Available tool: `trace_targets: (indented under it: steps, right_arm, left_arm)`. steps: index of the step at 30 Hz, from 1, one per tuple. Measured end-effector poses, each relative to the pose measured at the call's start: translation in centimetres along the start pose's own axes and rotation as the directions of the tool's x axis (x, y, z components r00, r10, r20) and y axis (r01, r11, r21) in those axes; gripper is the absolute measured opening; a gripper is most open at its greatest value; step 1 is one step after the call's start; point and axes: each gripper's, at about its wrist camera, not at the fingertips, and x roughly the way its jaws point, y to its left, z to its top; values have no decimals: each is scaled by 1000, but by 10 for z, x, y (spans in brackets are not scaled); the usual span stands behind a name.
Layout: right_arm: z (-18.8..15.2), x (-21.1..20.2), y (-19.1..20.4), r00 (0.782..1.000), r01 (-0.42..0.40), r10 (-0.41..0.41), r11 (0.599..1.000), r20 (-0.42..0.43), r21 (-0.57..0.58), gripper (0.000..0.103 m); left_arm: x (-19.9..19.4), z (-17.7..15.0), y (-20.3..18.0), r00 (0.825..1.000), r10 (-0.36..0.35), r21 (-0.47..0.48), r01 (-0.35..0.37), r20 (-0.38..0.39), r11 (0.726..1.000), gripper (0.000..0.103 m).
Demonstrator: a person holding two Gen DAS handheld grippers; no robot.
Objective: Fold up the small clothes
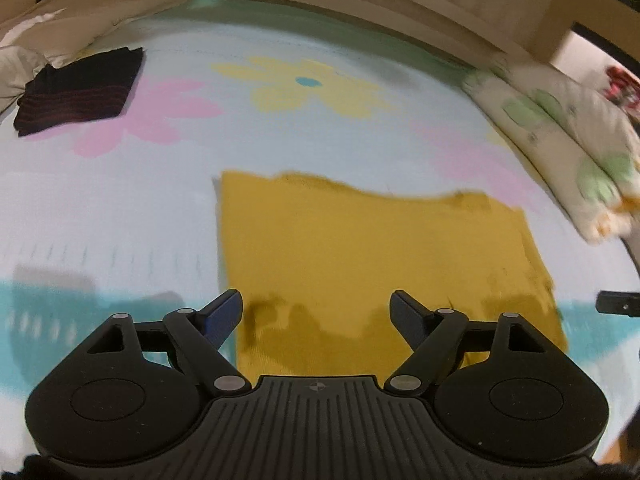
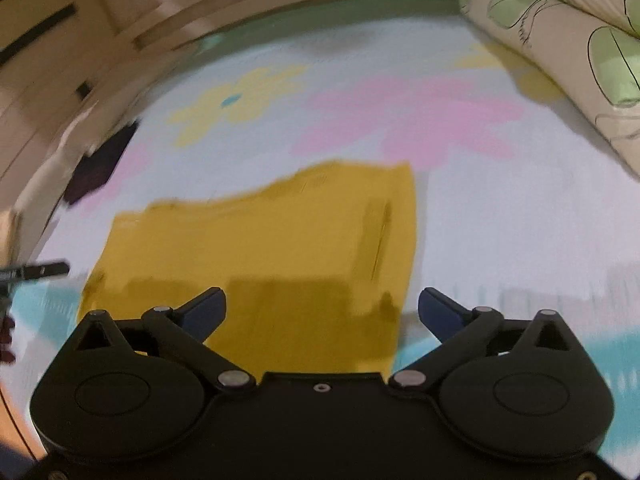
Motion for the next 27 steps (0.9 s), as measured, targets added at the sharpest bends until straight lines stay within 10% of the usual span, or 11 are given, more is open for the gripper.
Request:
trace_targets:
  steps: [11, 27]
  right_arm:
    - [-88, -47, -4, 987, -46, 57, 996, -151, 77, 103]
    - [-151, -33, 1, 923, -102, 124, 992, -363, 79, 103]
  left_arm:
    - [-40, -111, -4, 993, -25, 35, 29, -113, 999, 80]
    - [-54, -168, 2, 989, -8, -39, 2, -147, 999, 87]
